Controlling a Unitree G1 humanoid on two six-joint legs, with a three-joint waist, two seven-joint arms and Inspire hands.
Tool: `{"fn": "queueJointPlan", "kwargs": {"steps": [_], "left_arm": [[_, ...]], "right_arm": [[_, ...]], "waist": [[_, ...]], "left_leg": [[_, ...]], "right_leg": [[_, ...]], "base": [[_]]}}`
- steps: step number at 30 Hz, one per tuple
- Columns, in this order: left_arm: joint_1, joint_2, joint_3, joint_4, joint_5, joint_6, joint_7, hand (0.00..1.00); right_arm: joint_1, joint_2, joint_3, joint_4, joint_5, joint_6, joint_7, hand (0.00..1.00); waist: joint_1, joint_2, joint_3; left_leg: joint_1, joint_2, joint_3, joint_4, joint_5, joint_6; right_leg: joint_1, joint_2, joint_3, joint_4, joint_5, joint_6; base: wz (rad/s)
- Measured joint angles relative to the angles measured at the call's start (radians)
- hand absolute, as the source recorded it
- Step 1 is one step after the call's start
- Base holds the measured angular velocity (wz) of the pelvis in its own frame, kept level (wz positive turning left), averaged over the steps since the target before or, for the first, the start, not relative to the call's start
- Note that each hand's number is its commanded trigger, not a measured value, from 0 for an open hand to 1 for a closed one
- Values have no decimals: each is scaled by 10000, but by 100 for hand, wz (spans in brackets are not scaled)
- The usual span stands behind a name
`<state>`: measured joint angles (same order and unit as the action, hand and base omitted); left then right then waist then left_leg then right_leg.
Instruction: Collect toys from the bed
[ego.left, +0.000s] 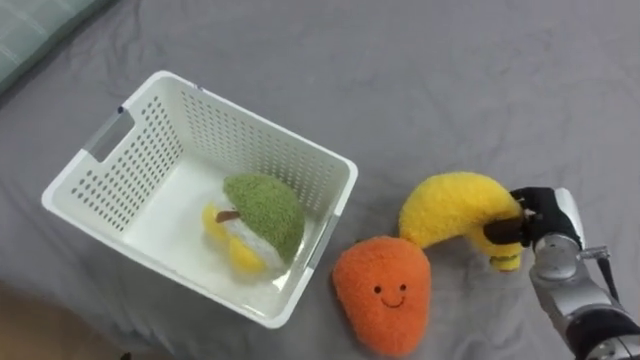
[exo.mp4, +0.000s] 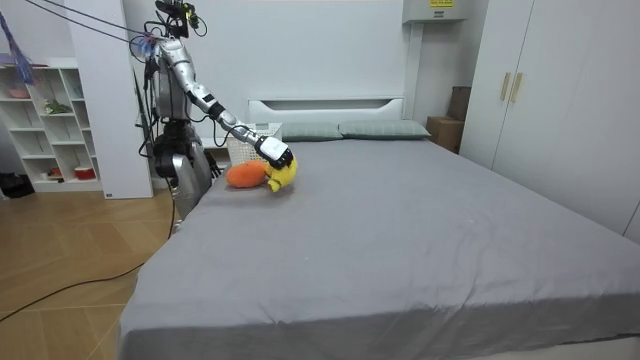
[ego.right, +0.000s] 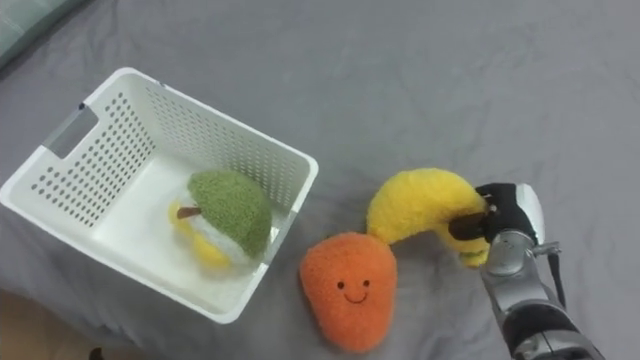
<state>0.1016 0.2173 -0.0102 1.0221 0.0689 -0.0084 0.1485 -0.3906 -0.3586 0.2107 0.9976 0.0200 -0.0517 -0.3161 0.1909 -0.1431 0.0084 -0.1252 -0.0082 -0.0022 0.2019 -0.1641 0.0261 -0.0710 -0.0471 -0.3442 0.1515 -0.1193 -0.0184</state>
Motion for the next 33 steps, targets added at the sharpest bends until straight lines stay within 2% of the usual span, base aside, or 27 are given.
{"fn": "queueJointPlan", "kwargs": {"steps": [1, 3, 5, 8, 13, 16, 19, 26, 29, 33], "left_arm": [[63, -26, 69, -23, -1, -10, 5, 0], [83, -51, 147, -24, 8, -14, 10, 0], [85, -159, 364, -27, 23, -14, 51, 0], [268, -319, 461, -31, 29, -11, 299, 0], [353, -495, 462, -58, 24, -12, 384, 0], [471, -566, 486, -259, 20, -12, 377, 0], [692, -796, 684, -444, 21, -14, 372, 0], [905, -897, 676, -829, 31, -14, 312, 0], [927, -897, 675, -830, 27, -14, 203, 0], [929, -906, 658, -822, 5, -15, 179, 0]], "right_arm": [[227, 1, 1, -345, -3, -12, 4, 100], [508, 2, 0, -862, -90, -15, 53, 100], [788, 2, -74, -1519, -391, 21, 122, 100], [1150, 58, -253, -2942, -1179, 9, 130, 100], [1412, 90, -483, -4359, -1838, -37, 179, 100], [1924, 131, -489, -5420, -1887, -73, 446, 100], [2370, 196, -494, -6158, -2068, -119, 575, 100], [2516, 238, -825, -7441, -2225, -132, 807, 100], [2513, 261, -880, -7776, -2225, -143, 807, 100], [2516, 539, -958, -8047, -2214, -119, 1012, 100]], "waist": [[-11, 27, -56], [-12, 33, -65], [-13, 36, -67], [-230, 82, -76], [-428, 260, -7], [-489, 373, -64], [-494, 441, -69], [-485, 473, -61], [-479, 500, -33], [-514, 541, -5]], "left_leg": [[175, -22, 31, -95, 2, 3], [369, -11, 106, -210, 4, 2], [472, 3, 234, -243, 3, 3], [629, -3, 292, -299, 11, 10], [1178, -11, 329, -427, 15, 17], [1298, -28, 311, -480, 18, 23], [1383, -40, 322, -511, 22, 31], [1414, -38, 322, -545, 24, 36], [1522, -42, 321, -562, 23, 38], [1537, -43, 265, -553, 20, 43]], "right_leg": [[141, 13, 77, -1, -3, 5], [273, 34, 186, -3, -8, 9], [300, 41, 273, 2, -7, 9], [393, 50, 383, 17, -2, 11], [855, 39, 429, -7, -17, 37], [925, 25, 429, -7, -40, 71], [1027, 5, 430, -8, -58, 99], [1082, -10, 427, 1, -67, 110], [1193, -10, 420, -1, -70, 114], [1213, -21, 426, -5, -82, 129]], "base": [[-9], [-14], [-19], [-8], [-1], [0], [0], [0], [0], [0]]}}
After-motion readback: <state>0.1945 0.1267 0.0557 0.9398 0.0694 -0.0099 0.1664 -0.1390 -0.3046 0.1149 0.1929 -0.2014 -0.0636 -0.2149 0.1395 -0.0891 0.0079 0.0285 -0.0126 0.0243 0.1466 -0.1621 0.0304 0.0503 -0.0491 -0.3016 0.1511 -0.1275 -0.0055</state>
